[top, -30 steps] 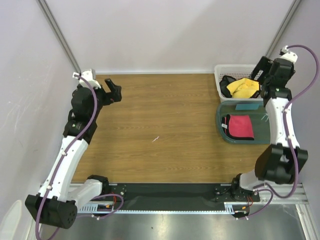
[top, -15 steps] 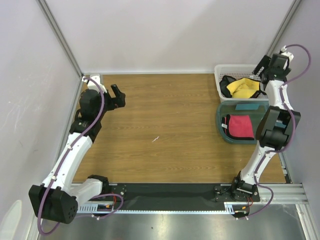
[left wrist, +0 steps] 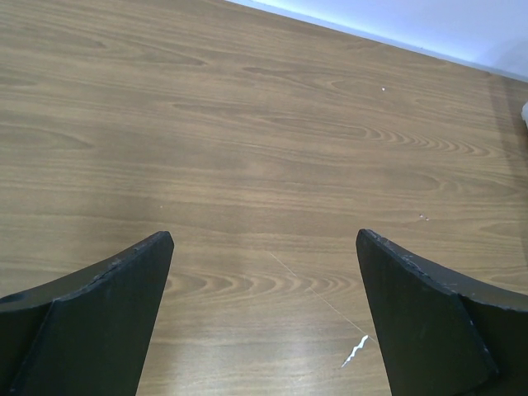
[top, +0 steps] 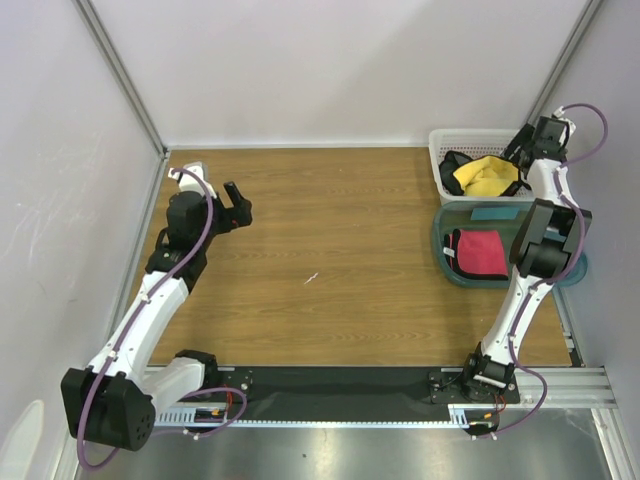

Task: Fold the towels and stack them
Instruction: Grab crumpled towel

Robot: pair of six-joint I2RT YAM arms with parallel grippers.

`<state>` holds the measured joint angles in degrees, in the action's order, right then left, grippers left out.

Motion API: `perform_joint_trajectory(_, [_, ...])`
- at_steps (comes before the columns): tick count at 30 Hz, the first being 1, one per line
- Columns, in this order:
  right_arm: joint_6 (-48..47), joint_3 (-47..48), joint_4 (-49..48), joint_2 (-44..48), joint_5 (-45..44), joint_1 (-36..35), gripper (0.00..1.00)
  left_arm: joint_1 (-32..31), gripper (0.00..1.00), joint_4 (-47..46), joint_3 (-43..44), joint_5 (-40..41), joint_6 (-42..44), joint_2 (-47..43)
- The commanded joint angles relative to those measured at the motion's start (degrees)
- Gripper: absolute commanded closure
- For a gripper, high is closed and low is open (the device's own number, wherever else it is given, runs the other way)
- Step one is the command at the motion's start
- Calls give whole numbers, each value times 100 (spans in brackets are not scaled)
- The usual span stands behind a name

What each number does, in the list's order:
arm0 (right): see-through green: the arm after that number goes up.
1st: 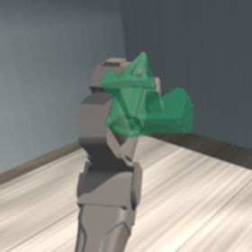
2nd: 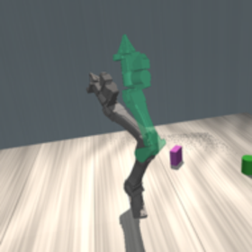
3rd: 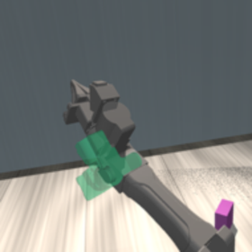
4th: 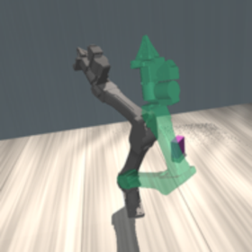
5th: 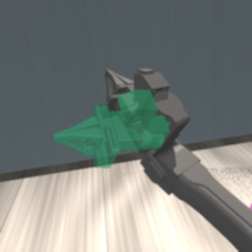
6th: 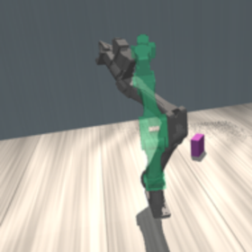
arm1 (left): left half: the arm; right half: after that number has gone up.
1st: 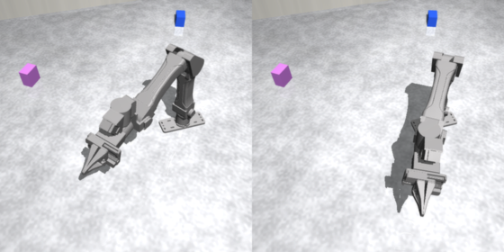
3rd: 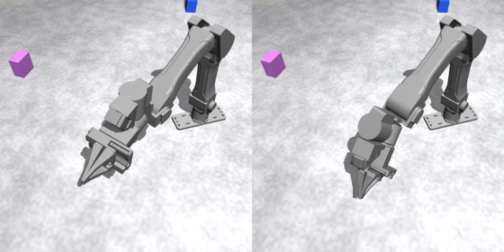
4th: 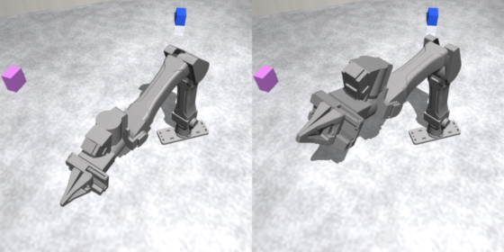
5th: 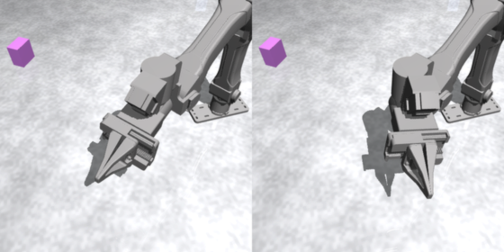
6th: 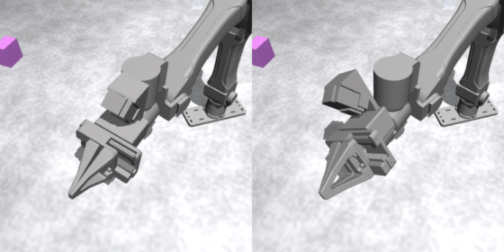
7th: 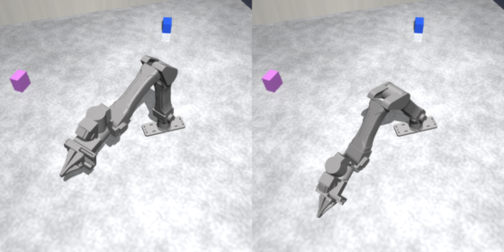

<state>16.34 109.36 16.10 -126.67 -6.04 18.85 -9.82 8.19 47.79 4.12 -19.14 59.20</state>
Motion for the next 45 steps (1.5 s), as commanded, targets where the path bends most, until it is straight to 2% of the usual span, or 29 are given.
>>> perform_joint_trajectory(1, [159, 322, -63, -164, 173, 4, 20, 33, 0, -230, -68, 159, -169, -198])
perform_joint_trajectory(7, [291, 358, 165, -314, 130, -4, 27, 33, 0, -133, -103, 308, -91, -242])
perform_joint_trajectory(16, [458, 270, 306, -402, 59, -48, 31, 33, 0, -107, -42, 370, -2, -163])
perform_joint_trajectory(22, [467, 217, 271, -323, 86, -118, 59, 33, 0, -124, -7, 344, 33, -119])
perform_joint_trajectory(25, [449, 208, 245, -244, 165, -145, 85, 33, 0, -124, -24, 370, 59, -110])
perform_joint_trajectory(26, [449, 208, 236, -192, 182, -145, 100, 33, 0, -124, -15, 379, 68, -119])
perform_joint_trajectory(33, [204, 375, 306, 11, 25, -233, 100, 33, 0, -107, -59, 414, 121, -137])
perform_joint_trajectory(35, [142, 594, 578, -7, -81, -242, 76, 33, 0, -142, -103, 432, 121, -154])
perform_joint_trajectory(37, [133, 709, 849, -59, -291, -259, 59, 33, 0, -159, -121, 432, 112, -146])
perform_joint_trajectory(39, [80, 666, 939, -24, -494, -285, 51, 33, 0, -177, -147, 405, 103, -119])
perform_joint_trajectory(45, [-8, 402, 948, 46, -758, -294, 44, 33, 0, -212, -147, 379, 129, -49])
